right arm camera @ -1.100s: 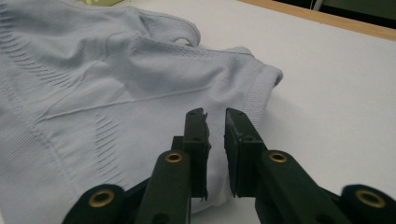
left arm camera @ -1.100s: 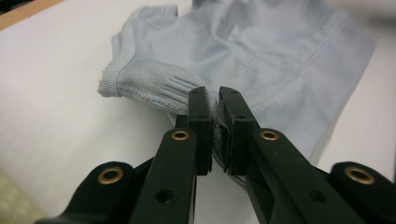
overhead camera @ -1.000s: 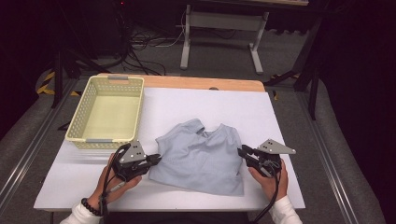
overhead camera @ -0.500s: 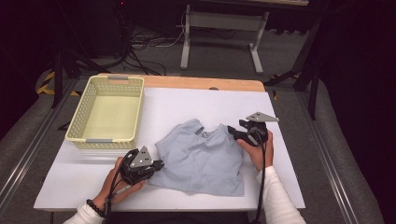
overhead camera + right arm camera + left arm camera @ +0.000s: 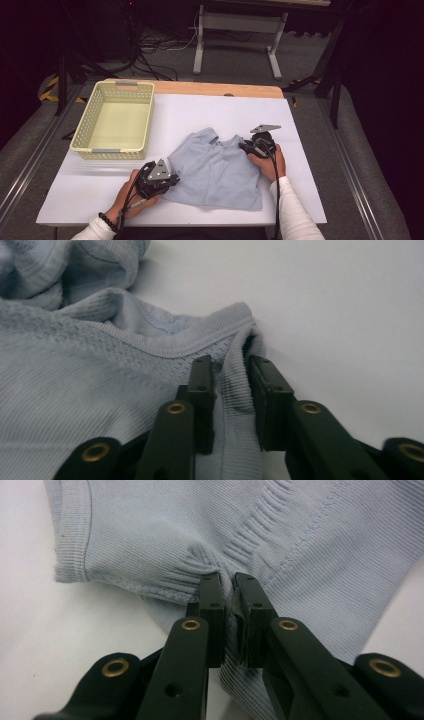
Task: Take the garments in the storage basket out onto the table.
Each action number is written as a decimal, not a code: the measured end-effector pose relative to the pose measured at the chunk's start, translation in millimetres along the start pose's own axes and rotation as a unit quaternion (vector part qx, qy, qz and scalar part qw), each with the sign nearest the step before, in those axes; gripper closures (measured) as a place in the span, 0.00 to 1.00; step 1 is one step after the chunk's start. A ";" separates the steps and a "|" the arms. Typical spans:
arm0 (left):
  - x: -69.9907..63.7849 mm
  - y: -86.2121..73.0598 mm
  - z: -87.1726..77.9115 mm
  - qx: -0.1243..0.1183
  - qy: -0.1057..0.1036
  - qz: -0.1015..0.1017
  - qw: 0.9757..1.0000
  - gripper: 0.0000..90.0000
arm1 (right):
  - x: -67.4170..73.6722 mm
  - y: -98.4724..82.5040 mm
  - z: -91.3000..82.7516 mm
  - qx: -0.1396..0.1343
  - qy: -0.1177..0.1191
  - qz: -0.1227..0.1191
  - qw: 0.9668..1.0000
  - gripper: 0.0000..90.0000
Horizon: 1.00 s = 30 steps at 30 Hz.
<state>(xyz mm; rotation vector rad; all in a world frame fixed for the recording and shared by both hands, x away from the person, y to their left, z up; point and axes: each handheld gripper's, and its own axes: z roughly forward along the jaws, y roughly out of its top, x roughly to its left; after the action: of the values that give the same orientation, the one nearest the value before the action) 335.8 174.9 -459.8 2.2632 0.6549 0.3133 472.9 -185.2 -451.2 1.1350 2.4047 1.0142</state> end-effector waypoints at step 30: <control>-18.7 9.0 -23.4 -0.048 -0.018 0.012 0.999 0.91 | 5.2 2.1 -75.7 -0.165 -0.079 -0.036 0.982 0.97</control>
<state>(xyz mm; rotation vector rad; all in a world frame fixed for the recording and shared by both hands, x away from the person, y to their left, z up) 313.8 173.4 -437.6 2.1820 0.5814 0.3074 431.0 -216.1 -395.9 0.9640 2.0424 1.1960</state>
